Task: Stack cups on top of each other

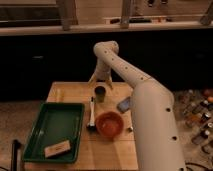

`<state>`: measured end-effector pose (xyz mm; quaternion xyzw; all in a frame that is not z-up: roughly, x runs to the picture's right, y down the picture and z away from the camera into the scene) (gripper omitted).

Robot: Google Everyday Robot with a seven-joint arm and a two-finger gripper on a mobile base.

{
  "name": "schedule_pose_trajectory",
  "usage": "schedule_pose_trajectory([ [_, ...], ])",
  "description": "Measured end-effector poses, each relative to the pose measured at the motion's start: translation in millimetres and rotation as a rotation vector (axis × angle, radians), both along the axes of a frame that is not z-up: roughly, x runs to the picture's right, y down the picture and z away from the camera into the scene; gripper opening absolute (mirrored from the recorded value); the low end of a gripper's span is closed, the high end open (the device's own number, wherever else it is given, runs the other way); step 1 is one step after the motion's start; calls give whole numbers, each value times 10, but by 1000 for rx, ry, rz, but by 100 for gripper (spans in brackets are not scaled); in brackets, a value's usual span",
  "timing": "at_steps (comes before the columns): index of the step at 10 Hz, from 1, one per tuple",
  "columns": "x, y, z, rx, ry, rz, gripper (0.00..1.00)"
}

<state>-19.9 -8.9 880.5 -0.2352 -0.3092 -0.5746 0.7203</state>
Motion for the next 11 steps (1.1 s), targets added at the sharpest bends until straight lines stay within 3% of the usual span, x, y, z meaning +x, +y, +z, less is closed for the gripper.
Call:
schedule_pose_trajectory([
  [11, -16, -46, -98, 44, -23, -20, 80],
])
